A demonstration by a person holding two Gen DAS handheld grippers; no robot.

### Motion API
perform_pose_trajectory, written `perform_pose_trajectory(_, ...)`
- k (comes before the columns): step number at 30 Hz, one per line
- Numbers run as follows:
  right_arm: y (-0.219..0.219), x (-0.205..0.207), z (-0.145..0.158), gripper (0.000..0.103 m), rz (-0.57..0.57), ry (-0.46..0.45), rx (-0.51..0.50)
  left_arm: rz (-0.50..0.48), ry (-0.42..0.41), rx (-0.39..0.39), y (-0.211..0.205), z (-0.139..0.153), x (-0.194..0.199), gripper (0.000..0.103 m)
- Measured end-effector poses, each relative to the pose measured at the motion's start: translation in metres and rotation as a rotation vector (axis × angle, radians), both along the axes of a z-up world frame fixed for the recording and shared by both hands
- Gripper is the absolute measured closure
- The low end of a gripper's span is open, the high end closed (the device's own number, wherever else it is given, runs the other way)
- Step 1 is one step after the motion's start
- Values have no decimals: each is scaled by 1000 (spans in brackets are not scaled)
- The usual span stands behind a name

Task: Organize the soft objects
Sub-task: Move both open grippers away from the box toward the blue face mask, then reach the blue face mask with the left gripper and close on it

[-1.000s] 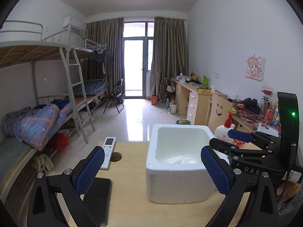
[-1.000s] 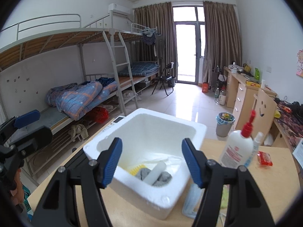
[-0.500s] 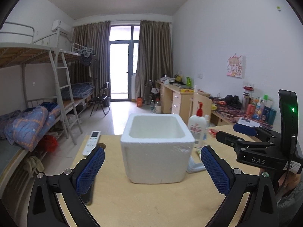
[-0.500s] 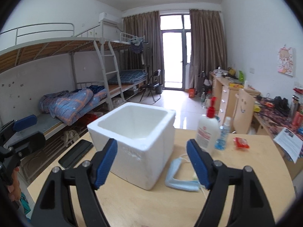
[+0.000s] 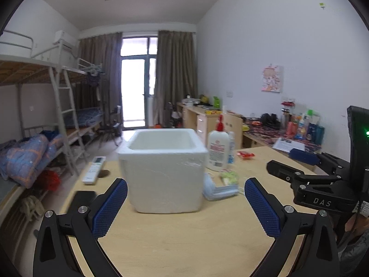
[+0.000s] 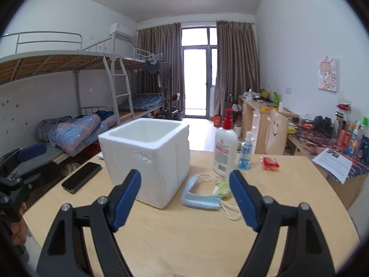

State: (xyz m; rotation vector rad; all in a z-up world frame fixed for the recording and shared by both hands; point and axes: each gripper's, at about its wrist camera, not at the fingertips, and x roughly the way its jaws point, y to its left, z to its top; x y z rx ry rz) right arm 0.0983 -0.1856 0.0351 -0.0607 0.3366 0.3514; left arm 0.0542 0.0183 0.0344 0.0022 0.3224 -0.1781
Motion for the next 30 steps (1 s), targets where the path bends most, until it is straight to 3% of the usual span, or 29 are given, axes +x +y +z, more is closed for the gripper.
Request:
perform_pose_trajectory(6, -17, -9, -8, 21, -26, 3, -1, -58, 11, -47, -21, -13, 11, 1)
perform_pose_trajectory(19, -55, 1, -26, 21, -93, 51, 2, -86, 47, 6, -72, -20, 47, 1)
perform_pose_trajectory(30, -79, 33, -32, 21, -106, 105, -22, -53, 92, 12, -89, -35, 87, 1)
